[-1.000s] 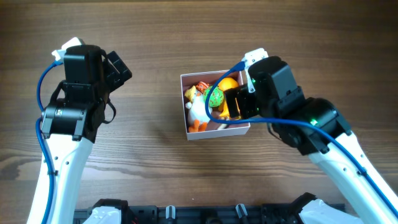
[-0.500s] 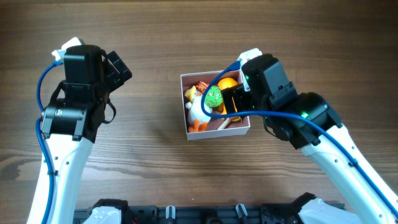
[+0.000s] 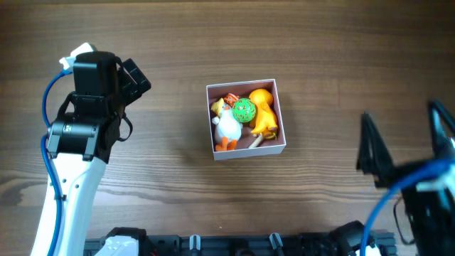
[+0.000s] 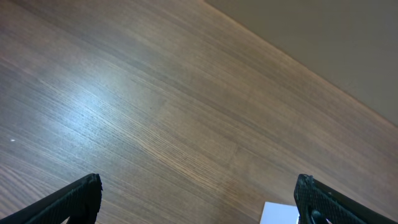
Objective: Pack container
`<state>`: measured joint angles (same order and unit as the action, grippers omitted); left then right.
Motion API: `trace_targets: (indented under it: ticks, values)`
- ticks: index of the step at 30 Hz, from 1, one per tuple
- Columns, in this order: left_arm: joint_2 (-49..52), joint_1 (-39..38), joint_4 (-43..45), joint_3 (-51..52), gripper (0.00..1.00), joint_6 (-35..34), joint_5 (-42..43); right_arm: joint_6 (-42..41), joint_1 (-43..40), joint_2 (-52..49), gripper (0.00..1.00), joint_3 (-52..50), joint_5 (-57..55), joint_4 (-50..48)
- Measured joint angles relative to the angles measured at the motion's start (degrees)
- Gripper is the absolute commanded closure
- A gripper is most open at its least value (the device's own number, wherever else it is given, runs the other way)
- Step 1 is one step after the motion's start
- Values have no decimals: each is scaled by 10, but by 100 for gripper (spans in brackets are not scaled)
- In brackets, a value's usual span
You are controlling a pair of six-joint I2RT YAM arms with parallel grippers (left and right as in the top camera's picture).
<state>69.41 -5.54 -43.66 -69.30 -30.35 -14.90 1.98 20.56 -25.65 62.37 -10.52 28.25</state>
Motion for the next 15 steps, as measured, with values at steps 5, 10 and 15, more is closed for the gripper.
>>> trace_targets:
  ticks: [5,10,15]
  values:
    - [0,0,0,0,0,0,0,-9,-69,119,0,-151,26,-9]
    - [0,0,0,0,0,0,0,-13,-98,216,0,-316,83,-112]
    - [0,0,0,0,0,0,0,-49,-117,243,0,-439,107,-221]
